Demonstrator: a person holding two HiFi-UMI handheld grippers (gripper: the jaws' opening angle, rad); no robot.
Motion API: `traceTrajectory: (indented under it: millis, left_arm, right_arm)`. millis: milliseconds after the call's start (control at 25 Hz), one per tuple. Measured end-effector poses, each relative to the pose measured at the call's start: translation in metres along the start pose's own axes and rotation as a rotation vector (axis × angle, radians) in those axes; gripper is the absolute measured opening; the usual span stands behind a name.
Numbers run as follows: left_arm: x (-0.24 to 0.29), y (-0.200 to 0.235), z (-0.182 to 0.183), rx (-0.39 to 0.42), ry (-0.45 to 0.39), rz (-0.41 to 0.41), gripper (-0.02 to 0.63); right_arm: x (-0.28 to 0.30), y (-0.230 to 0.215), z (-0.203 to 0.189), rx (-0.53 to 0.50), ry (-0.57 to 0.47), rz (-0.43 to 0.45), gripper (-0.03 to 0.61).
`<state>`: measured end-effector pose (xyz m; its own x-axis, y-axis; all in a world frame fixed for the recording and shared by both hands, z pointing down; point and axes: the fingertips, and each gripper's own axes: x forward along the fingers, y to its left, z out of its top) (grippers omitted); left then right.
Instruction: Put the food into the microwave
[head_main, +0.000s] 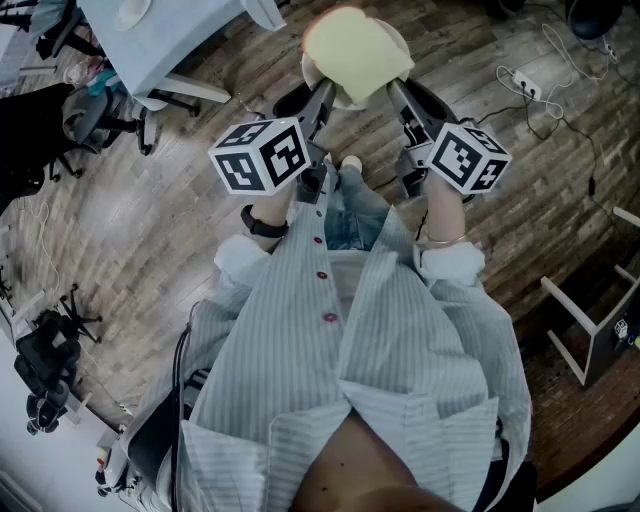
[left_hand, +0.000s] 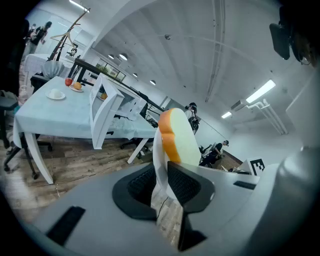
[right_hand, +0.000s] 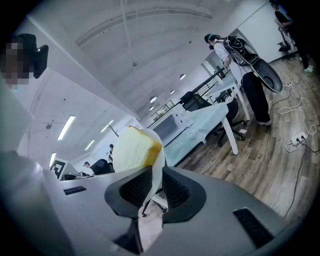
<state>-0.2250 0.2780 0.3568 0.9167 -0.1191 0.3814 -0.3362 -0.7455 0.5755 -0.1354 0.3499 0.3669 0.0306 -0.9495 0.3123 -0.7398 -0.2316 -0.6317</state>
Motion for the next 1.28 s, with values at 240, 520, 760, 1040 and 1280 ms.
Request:
traceTrajectory:
  millis: [240, 520, 760, 1040, 1280]
  left_arm:
    - [0.004, 0.001, -0.001, 0.003, 0.002, -0.004, 0.064]
    - [0.017, -0.003, 0.002, 0.002, 0.002, 0.002, 0.064]
    - [0.026, -0.010, -0.003, -0.003, -0.005, 0.013, 0.064]
    - [0.039, -0.020, -0.008, -0.005, -0.006, 0.013, 0.064]
    - [0.057, -0.022, -0.003, 0.001, 0.010, 0.004, 0.066]
  right_arm:
    - [0.002, -0.002, 0.002, 0.004, -0.014, 0.003, 0.075]
    - [0.003, -0.015, 0.009, 0.022, -0.006, 0.002, 0.075]
    - [-0.002, -0.024, 0.014, 0.012, -0.006, 0.018, 0.075]
    - [-0.009, -0.036, 0.021, 0.001, -0.008, 0.021, 0.075]
    - [-0.005, -0.050, 0.031, 0.017, -0.015, 0.010, 0.075]
